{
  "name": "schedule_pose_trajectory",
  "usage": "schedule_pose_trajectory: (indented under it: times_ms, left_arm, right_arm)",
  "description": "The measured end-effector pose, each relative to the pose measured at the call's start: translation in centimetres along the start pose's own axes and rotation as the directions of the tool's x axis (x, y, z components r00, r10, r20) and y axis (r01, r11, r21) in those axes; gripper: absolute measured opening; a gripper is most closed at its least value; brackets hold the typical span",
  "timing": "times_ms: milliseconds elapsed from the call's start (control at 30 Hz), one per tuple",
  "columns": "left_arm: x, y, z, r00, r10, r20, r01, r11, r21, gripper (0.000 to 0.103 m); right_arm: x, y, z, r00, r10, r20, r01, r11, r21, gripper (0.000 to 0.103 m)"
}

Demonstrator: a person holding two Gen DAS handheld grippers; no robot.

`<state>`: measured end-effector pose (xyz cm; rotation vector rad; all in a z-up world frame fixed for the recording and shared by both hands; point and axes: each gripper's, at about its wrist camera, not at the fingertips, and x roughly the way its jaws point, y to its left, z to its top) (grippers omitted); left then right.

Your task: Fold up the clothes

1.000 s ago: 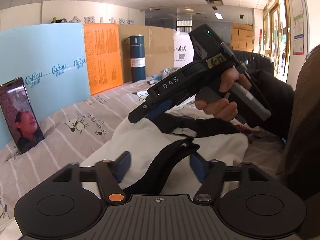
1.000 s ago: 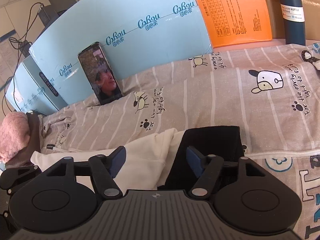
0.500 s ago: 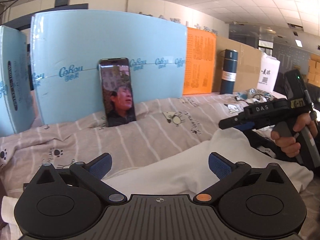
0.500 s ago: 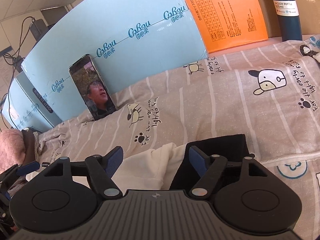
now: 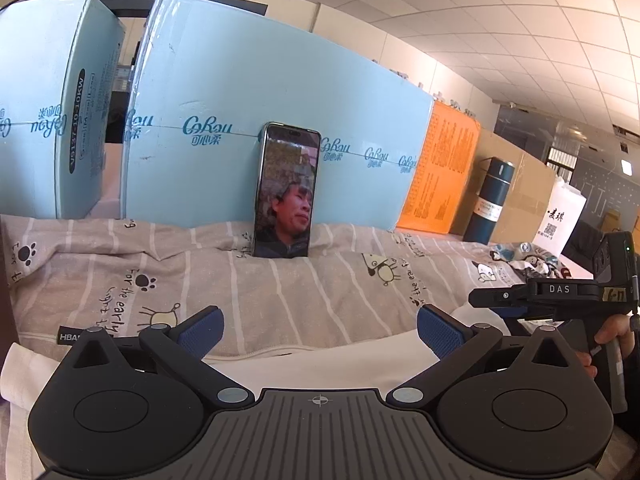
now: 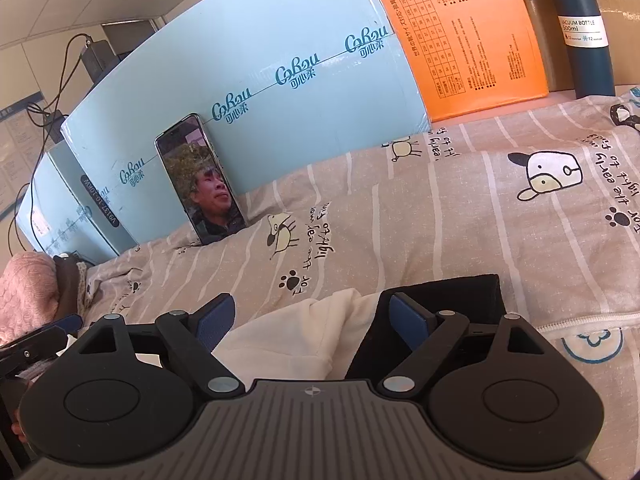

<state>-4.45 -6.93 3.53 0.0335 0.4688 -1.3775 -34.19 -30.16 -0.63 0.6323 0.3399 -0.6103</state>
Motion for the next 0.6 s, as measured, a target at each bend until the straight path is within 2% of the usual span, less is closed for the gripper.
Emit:
schedule_pose_trajectory:
  times_ms: [100, 233, 333, 467, 533, 600]
  left_arm:
    - [-1.0, 0.0, 0.5, 0.999, 0.012, 0.038, -0.011, 1.0, -0.017, 0.103]
    - [-4.7, 0.4, 1.4, 0.987, 0.103, 0.123, -0.095, 0.993, -0.074, 0.103]
    - [-8.2, 1.4, 0.6, 0.974, 0.17, 0.15, -0.151, 0.98, -0.128, 0.103]
    - [-13.0, 2.9, -1.0, 0.953, 0.266, 0.148, -0.238, 0.954, -0.184, 0.103]
    - [-15.4, 4.0, -1.7, 0.947, 0.27, 0.176, -0.229, 0.948, -0.221, 0.103]
    - [-17.0, 5.6, -2.2, 0.947, 0.272, 0.171, -0.216, 0.933, -0.289, 0.103]
  right_arm:
    - [-1.4, 0.9, 0.2, 0.997, 0.002, 0.071, 0.0, 1.0, -0.028, 0.084]
    - [-3.9, 3.9, 0.0, 0.987, -0.017, 0.161, 0.036, 0.993, -0.116, 0.084]
    - [-5.5, 6.6, -1.1, 0.984, 0.022, 0.179, 0.016, 0.979, -0.205, 0.087]
    - [-6.2, 10.4, -3.3, 0.986, 0.121, 0.112, -0.082, 0.949, -0.305, 0.09]
    - [-5.8, 12.6, -4.6, 0.982, 0.18, 0.051, -0.152, 0.926, -0.347, 0.091]
    - [-5.3, 14.7, -6.0, 0.97, 0.241, -0.017, -0.229, 0.895, -0.382, 0.093]
